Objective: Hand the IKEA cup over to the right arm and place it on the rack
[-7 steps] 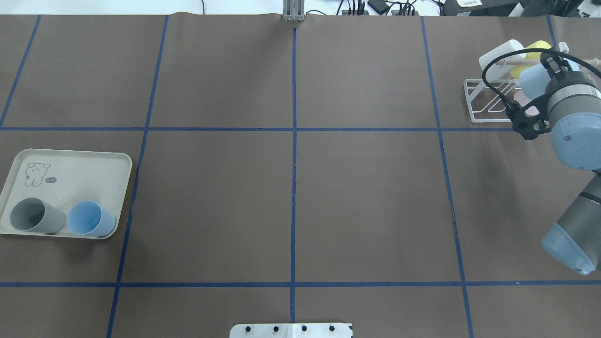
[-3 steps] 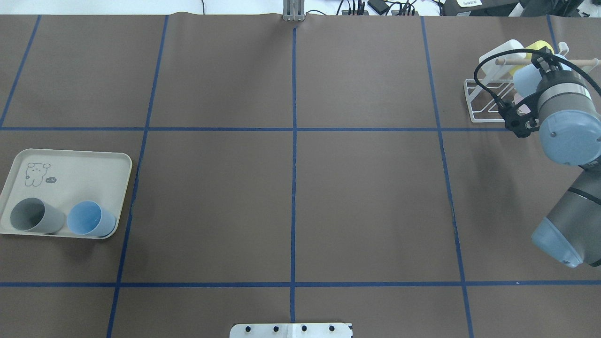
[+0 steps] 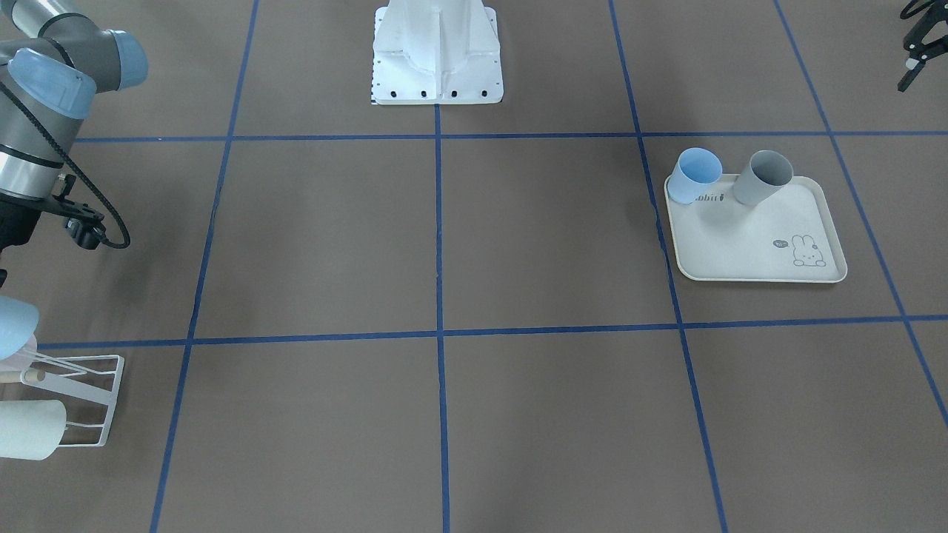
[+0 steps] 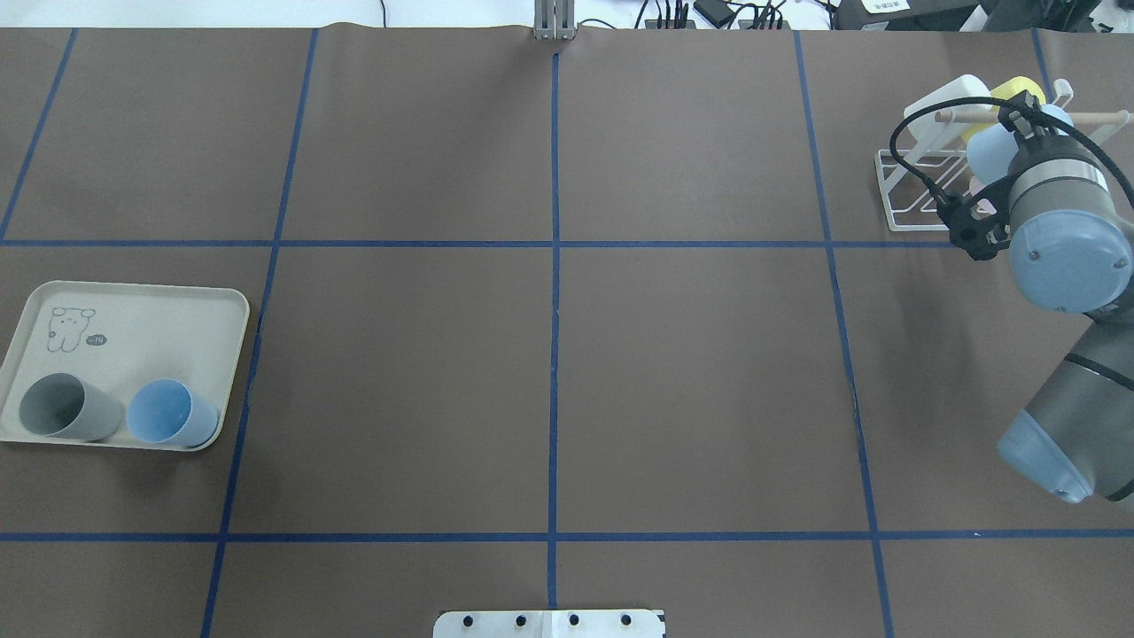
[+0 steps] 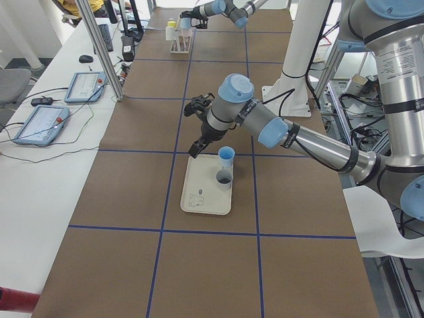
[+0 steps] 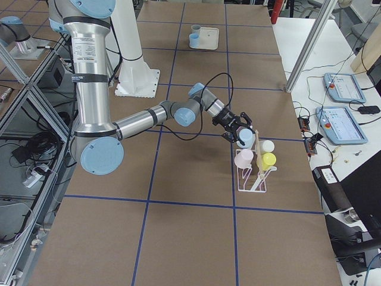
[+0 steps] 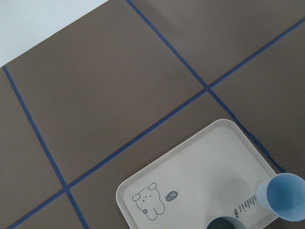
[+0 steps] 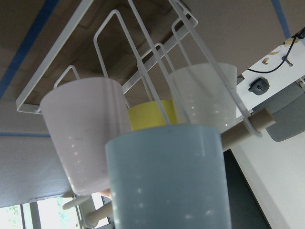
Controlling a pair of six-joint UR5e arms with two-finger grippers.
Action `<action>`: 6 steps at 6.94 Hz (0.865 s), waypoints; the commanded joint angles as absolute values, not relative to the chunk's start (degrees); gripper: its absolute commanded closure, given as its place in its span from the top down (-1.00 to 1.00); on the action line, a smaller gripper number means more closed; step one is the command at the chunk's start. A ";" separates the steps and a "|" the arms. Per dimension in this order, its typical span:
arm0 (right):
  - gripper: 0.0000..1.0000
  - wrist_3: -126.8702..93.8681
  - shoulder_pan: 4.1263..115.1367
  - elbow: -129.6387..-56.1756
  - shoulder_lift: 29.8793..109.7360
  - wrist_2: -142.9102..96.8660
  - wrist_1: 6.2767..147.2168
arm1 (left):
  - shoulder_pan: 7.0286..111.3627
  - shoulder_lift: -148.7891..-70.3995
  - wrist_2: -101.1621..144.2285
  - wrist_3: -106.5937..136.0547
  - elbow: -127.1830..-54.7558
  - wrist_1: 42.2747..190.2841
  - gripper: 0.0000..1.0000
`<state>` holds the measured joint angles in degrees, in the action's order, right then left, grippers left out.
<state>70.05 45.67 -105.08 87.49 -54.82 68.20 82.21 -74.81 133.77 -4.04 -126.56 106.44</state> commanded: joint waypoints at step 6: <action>-0.22 70.14 43.07 -103.54 87.10 -50.72 68.20 | 82.27 -74.79 133.77 -4.04 -126.39 106.44 1.00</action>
<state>70.13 43.49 -103.67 87.11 -51.39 68.20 82.23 -74.81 133.77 -4.04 -126.42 106.44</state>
